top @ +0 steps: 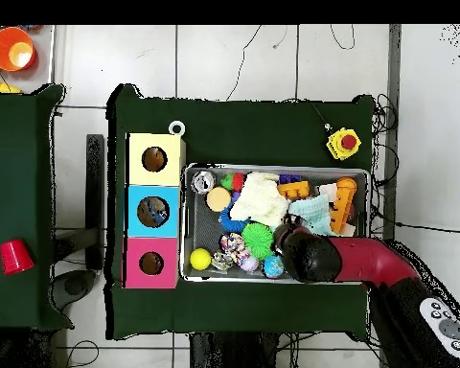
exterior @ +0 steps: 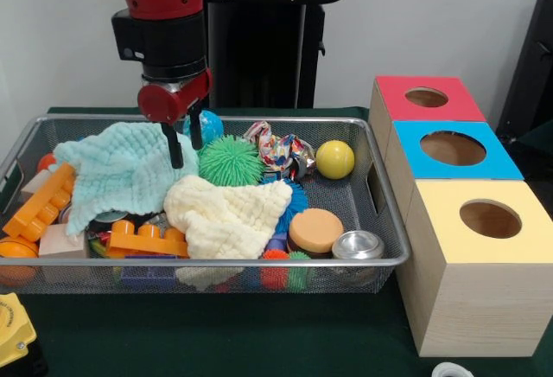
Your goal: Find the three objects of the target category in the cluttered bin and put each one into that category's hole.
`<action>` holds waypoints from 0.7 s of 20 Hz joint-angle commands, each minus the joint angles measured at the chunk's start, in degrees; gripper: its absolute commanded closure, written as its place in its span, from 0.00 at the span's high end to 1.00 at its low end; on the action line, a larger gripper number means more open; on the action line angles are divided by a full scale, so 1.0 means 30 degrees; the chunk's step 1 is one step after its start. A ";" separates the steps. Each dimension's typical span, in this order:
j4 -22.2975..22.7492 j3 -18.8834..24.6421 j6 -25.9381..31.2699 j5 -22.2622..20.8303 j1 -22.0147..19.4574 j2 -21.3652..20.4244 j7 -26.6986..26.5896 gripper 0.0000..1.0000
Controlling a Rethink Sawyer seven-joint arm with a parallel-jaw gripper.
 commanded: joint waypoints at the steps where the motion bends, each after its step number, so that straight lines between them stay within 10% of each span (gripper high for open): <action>1: 0.0635 0.0029 -0.0953 0.1002 -0.0607 0.1084 0.4391 1.00; 14: 0.2330 -0.3206 -0.2835 0.4512 -0.0845 -0.0007 0.8321 1.00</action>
